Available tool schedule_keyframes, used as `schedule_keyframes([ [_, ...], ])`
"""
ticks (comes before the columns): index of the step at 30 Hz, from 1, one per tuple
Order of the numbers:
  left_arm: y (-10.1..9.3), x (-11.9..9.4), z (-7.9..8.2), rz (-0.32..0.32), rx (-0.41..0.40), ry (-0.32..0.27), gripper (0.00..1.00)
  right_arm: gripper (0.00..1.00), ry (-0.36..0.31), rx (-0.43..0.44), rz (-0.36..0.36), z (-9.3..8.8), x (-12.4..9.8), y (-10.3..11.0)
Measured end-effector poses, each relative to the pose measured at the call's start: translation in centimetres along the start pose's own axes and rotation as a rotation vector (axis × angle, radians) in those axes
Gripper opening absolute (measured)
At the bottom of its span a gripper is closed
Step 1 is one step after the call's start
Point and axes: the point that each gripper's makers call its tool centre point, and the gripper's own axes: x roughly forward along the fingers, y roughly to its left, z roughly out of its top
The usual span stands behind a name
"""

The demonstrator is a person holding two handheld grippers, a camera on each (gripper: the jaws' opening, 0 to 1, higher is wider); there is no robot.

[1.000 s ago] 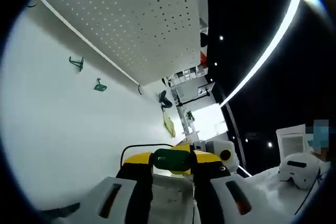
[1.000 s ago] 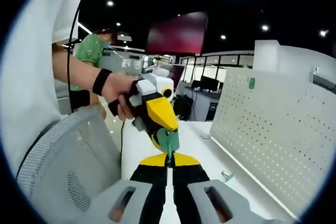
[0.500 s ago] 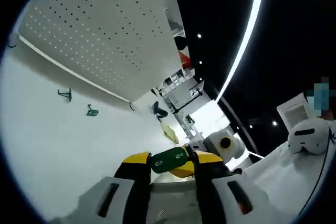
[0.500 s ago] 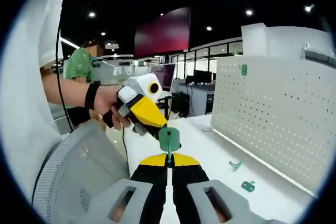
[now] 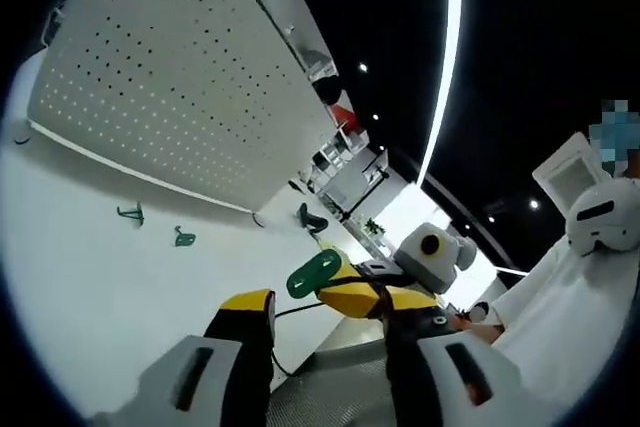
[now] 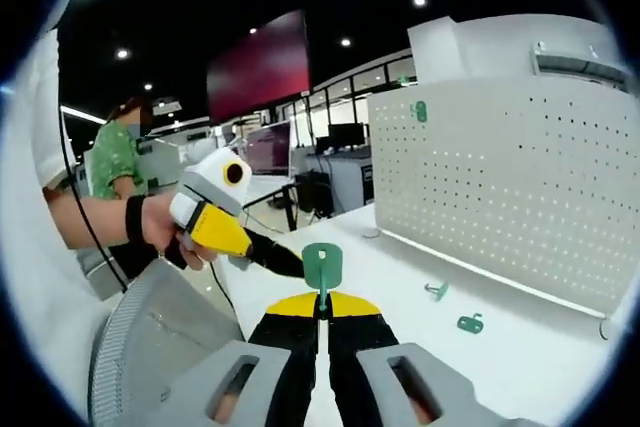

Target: Insert the hook assembly into the mounting plate slot until the hook locks in place.

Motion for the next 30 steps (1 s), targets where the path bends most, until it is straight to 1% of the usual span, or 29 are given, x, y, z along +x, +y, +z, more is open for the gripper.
schedule_keyframes([
  [2, -0.1, -0.3, -0.1, 0.006, -0.001, -0.003, 0.49, 0.01, 0.002, 0.01, -0.014, 0.0, 0.2, 0.0],
  [3, -0.1, -0.5, 0.0, 0.009, 0.014, -0.016, 0.5, 0.01, 0.015, 0.026, -0.022, -0.1, 0.3, 0.0],
  [6, 0.1, -1.1, 0.1, 0.029, 0.038, -0.022, 0.51, 0.01, 0.025, 0.048, -0.047, 0.1, 0.5, 0.0],
  [7, 0.0, -1.3, 0.1, 0.032, 0.048, -0.026, 0.51, 0.01, 0.023, 0.046, -0.063, 0.2, 0.7, -0.1],
  [9, 0.1, -1.7, 0.4, 0.043, 0.068, -0.041, 0.52, 0.01, 0.029, 0.046, -0.07, 0.3, 1.0, -0.1],
  [11, -0.2, -2.0, 0.5, 0.041, 0.094, -0.046, 0.53, 0.01, 0.03, 0.04, -0.097, 0.4, 1.2, -0.4],
  [13, -0.2, -2.1, 0.5, 0.041, 0.089, -0.047, 0.53, 0.01, 0.036, 0.042, -0.1, 0.6, 1.5, -0.3],
  [16, 0.0, -2.5, 0.6, 0.059, 0.145, -0.053, 0.54, 0.01, 0.042, 0.038, -0.122, 0.8, 2.0, -0.5],
  [19, 0.1, -3.0, 0.7, 0.069, 0.16, -0.061, 0.57, 0.01, 0.044, 0.039, -0.134, 1.1, 2.4, -0.6],
  [22, 0.4, -3.4, 0.8, 0.103, 0.211, -0.055, 0.59, 0.01, 0.047, 0.046, -0.147, 1.2, 2.8, -0.8],
  [23, 0.5, -3.6, 1.2, 0.117, 0.258, -0.075, 0.6, 0.01, 0.047, 0.043, -0.155, 1.3, 3.0, -0.8],
  [24, 0.4, -3.8, 1.2, 0.12, 0.256, -0.074, 0.62, 0.01, 0.049, 0.047, -0.156, 1.4, 3.2, -0.9],
  [27, 0.6, -4.3, 1.7, 0.128, 0.267, -0.097, 0.66, 0.01, 0.045, 0.055, -0.162, 1.7, 3.5, -1.0],
  [28, 0.8, -4.6, 1.9, 0.138, 0.289, -0.11, 0.68, 0.01, 0.047, 0.051, -0.169, 1.8, 3.5, -1.0],
  [29, 0.9, -4.8, 2.2, 0.151, 0.3, -0.12, 0.69, 0.01, 0.048, 0.026, -0.189, 1.9, 3.6, -1.3],
  [30, 1.0, -5.0, 2.3, 0.162, 0.315, -0.123, 0.7, 0.01, 0.056, 0.024, -0.19, 1.9, 3.7, -1.2],
])
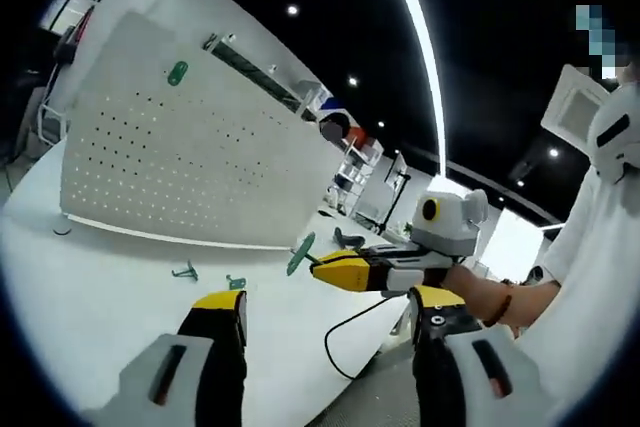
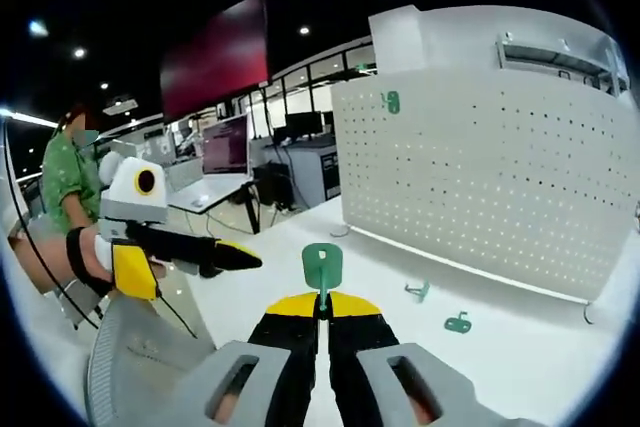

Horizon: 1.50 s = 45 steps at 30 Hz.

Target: Insert the hook assembly into the mounting plate slot until the hook locks in place.

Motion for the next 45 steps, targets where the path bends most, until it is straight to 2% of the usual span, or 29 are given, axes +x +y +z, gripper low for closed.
schedule_keyframes([
  [5, 0.9, -1.0, 0.5, 0.05, 0.111, 0.008, 0.7, 0.01, 0.01, 0.013, -0.036, 0.3, 0.6, -0.5],
  [12, 2.1, -2.0, 0.8, 0.087, 0.185, 0.022, 0.74, 0.01, 0.001, 0.042, -0.08, 1.3, 1.2, -1.1],
  [27, 3.4, -2.4, 1.4, 0.096, 0.28, 0.052, 0.86, 0.01, -0.008, 0.063, -0.16, 4.1, 2.9, -2.9],
  [45, 4.1, -2.5, 2.6, 0.065, 0.359, 0.052, 0.89, 0.01, -0.026, 0.07, -0.231, 7.9, 5.5, -5.0],
])
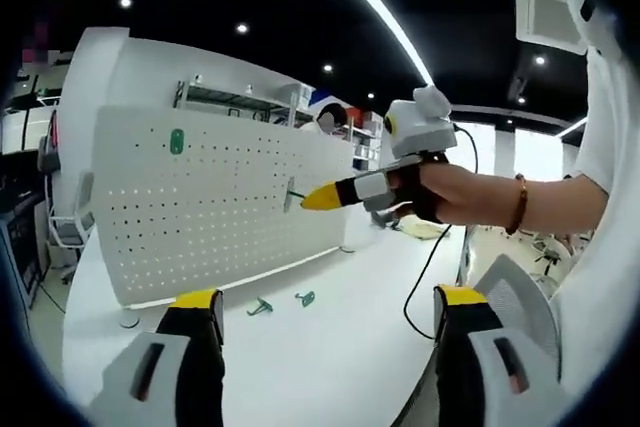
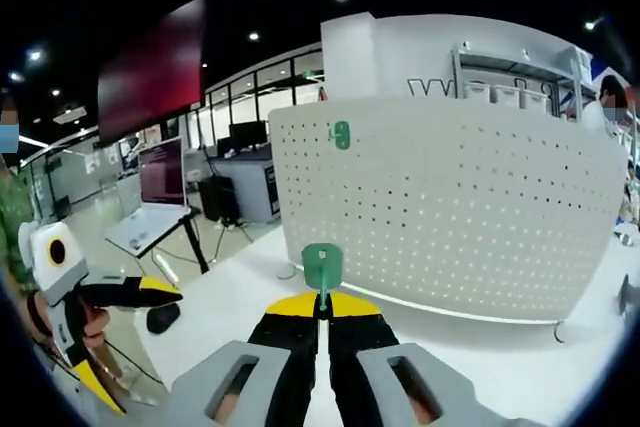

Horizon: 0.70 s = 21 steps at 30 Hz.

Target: Insert the hook assembly into the mounting plate slot until the hook locks in place.

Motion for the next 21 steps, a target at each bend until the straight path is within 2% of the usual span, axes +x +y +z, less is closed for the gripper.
schedule_keyframes([
  [7, 0.5, -0.2, 0.0, 0.005, 0.003, -0.01, 0.89, 0.01, 0.003, 0.022, -0.035, 0.8, 0.9, -0.7],
  [21, 0.1, 0.0, -0.2, -0.018, 0.025, -0.006, 0.92, 0.01, -0.026, 0.023, -0.063, 4.1, 2.8, -1.6],
])
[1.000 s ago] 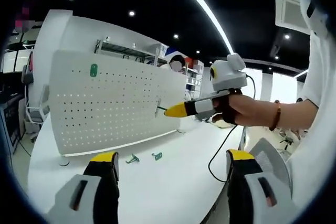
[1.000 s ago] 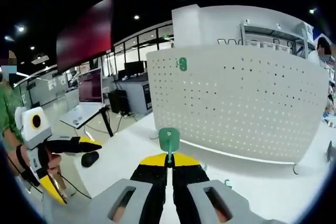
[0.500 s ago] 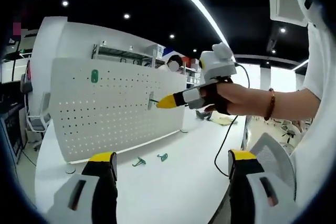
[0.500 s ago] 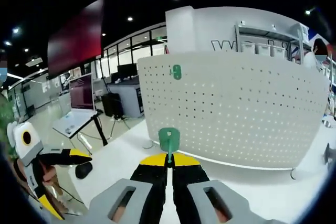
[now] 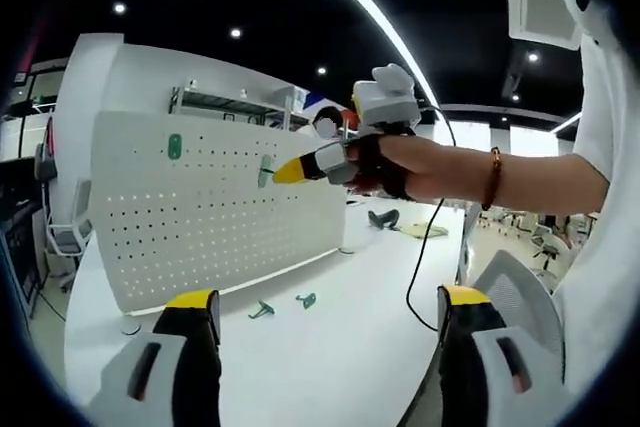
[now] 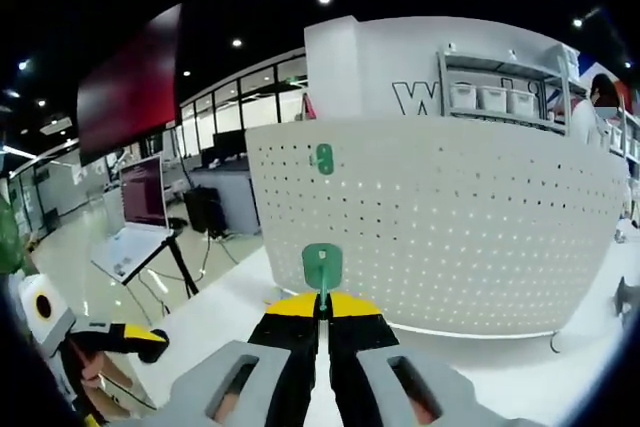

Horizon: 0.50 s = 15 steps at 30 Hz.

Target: Insert the hook assembly into the mounting plate slot until the hook locks in place.

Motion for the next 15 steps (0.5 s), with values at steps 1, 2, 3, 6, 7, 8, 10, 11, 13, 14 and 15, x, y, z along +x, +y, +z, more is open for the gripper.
schedule_keyframes([
  [1, -0.1, 0.0, -0.1, -0.005, -0.002, 0.006, 0.92, 0.01, 0.0, -0.001, -0.001, 0.2, 0.2, 0.0],
  [2, -0.2, 0.0, -0.1, -0.007, -0.003, 0.007, 0.92, 0.01, 0.0, 0.003, -0.004, 0.4, 0.4, -0.1],
  [3, -0.2, 0.0, -0.1, -0.01, -0.003, 0.001, 0.92, 0.01, -0.005, 0.013, -0.007, 0.7, 0.6, -0.2],
  [6, -0.2, -0.1, -0.1, -0.009, -0.012, -0.001, 0.92, 0.01, -0.007, 0.02, -0.018, 1.3, 1.1, -0.3],
  [7, -0.3, -0.1, -0.1, -0.013, -0.009, -0.003, 0.93, 0.01, -0.007, 0.022, -0.02, 1.4, 1.3, -0.3],
  [8, -0.3, -0.2, 0.0, -0.02, -0.011, -0.012, 0.93, 0.01, -0.01, 0.022, -0.02, 1.6, 1.5, -0.3],
  [10, -0.1, -0.3, 0.2, -0.018, -0.022, -0.018, 0.94, 0.01, -0.013, 0.03, -0.021, 1.9, 1.8, -0.4],
  [11, 0.0, -0.4, 0.2, -0.016, -0.021, -0.025, 0.94, 0.01, -0.015, 0.027, -0.024, 2.1, 2.0, -0.4],
  [13, 0.1, -0.5, 0.1, -0.017, -0.02, -0.019, 0.94, 0.01, -0.012, 0.027, -0.034, 2.4, 2.4, -0.5],
  [14, 0.1, -0.5, 0.1, -0.018, -0.015, -0.016, 0.94, 0.01, -0.015, 0.035, -0.037, 2.6, 2.6, -0.5],
  [15, 0.1, -0.6, 0.0, -0.022, -0.013, -0.016, 0.94, 0.01, -0.017, 0.038, -0.04, 2.8, 2.7, -0.5],
])
